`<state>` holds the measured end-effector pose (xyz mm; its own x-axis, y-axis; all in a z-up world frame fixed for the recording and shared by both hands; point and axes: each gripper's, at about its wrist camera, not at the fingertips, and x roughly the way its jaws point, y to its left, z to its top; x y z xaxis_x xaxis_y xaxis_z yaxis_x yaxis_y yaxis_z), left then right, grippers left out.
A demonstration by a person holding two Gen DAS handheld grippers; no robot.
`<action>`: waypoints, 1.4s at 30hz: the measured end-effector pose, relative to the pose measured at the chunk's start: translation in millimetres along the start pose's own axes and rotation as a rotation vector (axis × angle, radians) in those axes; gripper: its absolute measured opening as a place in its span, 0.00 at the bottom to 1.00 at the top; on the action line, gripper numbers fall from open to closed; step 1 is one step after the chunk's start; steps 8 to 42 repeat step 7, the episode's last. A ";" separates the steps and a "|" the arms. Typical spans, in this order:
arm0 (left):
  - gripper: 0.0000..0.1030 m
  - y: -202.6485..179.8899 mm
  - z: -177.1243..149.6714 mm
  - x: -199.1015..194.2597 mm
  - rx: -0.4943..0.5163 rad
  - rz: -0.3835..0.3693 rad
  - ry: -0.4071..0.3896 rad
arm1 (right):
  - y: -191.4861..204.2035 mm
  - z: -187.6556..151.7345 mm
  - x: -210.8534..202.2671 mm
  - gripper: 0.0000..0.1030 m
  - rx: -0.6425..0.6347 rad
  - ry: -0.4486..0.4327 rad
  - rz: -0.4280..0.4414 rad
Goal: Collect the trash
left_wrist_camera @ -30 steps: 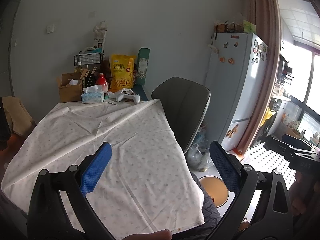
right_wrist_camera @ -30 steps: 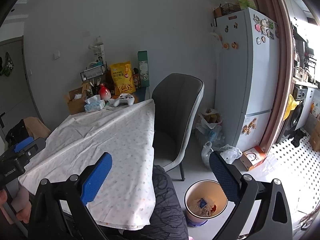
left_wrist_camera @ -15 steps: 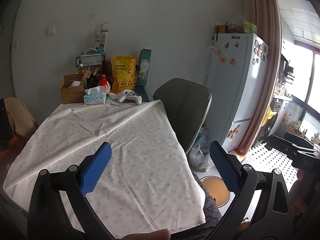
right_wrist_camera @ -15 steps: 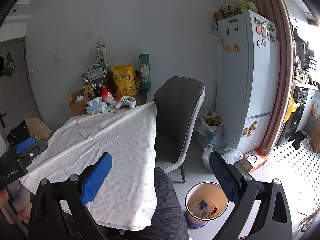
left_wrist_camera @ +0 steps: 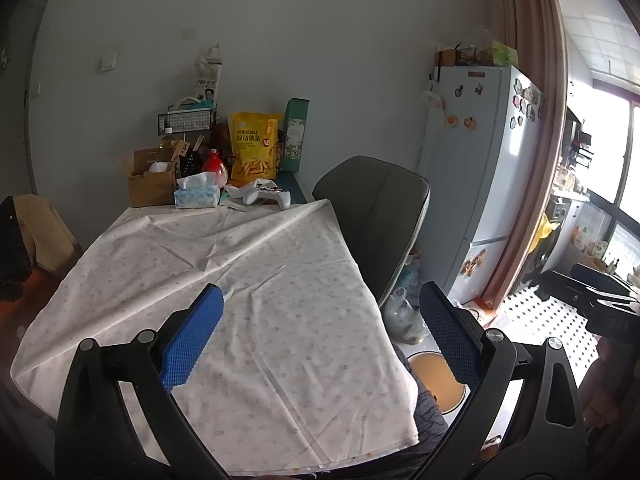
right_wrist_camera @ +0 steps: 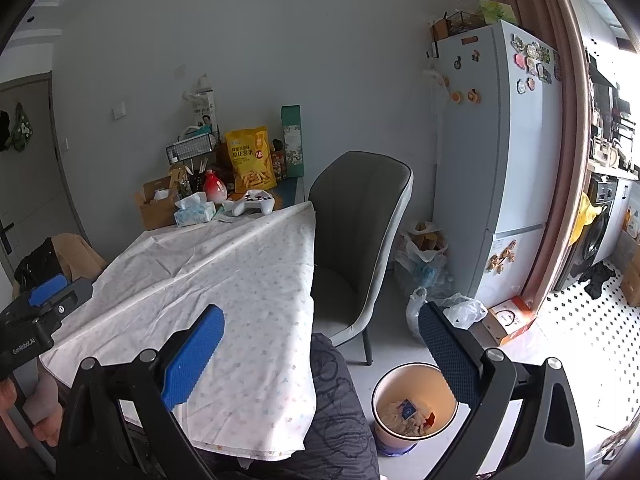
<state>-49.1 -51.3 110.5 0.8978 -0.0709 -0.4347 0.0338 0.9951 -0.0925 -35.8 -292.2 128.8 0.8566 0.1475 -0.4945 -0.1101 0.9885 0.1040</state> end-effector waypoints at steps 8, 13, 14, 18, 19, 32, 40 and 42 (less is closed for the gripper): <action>0.94 12.9 -12.5 19.3 -0.003 0.037 0.035 | 2.6 -10.4 22.9 0.93 -0.002 0.039 0.005; 0.94 12.9 -12.5 19.3 -0.003 0.037 0.035 | 2.6 -10.4 22.9 0.93 -0.002 0.039 0.005; 0.94 12.9 -12.5 19.3 -0.003 0.037 0.035 | 2.6 -10.4 22.9 0.93 -0.002 0.039 0.005; 0.94 12.9 -12.5 19.3 -0.003 0.037 0.035 | 2.6 -10.4 22.9 0.93 -0.002 0.039 0.005; 0.94 12.9 -12.5 19.3 -0.003 0.037 0.035 | 2.6 -10.4 22.9 0.93 -0.002 0.039 0.005; 0.94 12.9 -12.5 19.3 -0.003 0.037 0.035 | 2.6 -10.4 22.9 0.93 -0.002 0.039 0.005; 0.94 12.9 -12.5 19.3 -0.003 0.037 0.035 | 2.6 -10.4 22.9 0.93 -0.002 0.039 0.005; 0.94 12.9 -12.5 19.3 -0.003 0.037 0.035 | 2.6 -10.4 22.9 0.93 -0.002 0.039 0.005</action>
